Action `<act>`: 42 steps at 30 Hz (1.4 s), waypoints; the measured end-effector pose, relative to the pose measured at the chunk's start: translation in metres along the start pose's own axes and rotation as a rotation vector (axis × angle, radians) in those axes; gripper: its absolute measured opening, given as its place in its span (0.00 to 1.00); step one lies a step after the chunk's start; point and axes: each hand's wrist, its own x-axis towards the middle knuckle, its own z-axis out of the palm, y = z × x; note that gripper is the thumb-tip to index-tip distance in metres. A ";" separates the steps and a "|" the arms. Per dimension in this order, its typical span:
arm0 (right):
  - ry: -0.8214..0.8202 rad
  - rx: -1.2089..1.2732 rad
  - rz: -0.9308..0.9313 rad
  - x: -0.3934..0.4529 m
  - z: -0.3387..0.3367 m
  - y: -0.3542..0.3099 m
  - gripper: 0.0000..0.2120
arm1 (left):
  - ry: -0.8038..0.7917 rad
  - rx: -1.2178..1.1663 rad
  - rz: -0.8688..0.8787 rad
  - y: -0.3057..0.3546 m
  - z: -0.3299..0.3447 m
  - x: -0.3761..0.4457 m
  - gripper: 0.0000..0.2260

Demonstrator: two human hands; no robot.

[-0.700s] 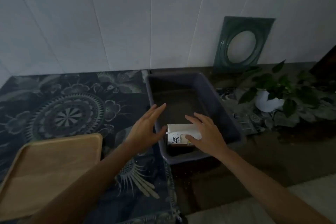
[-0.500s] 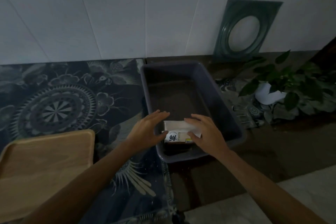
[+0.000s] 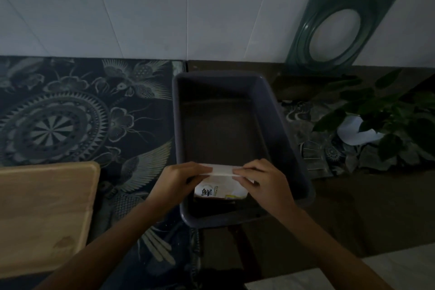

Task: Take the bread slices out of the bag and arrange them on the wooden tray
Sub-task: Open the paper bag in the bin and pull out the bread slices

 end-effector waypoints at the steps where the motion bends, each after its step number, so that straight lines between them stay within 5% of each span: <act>1: -0.009 0.015 0.000 0.002 -0.002 0.003 0.11 | 0.009 -0.011 -0.020 0.001 0.000 0.001 0.12; 11: -0.241 0.289 0.072 0.033 -0.017 0.027 0.11 | -0.003 0.063 -0.107 0.016 -0.003 0.011 0.09; 18: -0.366 0.374 0.117 0.040 -0.019 0.028 0.14 | -0.083 0.129 -0.029 0.033 -0.001 0.019 0.17; 26: -0.318 0.269 0.026 0.029 -0.023 0.018 0.26 | -0.086 0.090 0.016 0.031 -0.004 0.018 0.10; 38: -0.141 0.314 -0.074 0.023 -0.024 0.022 0.17 | -0.141 0.203 0.063 0.037 -0.007 0.020 0.18; 42: -0.130 0.302 -0.051 0.025 -0.025 0.020 0.11 | -0.067 0.171 0.057 0.037 -0.009 0.022 0.13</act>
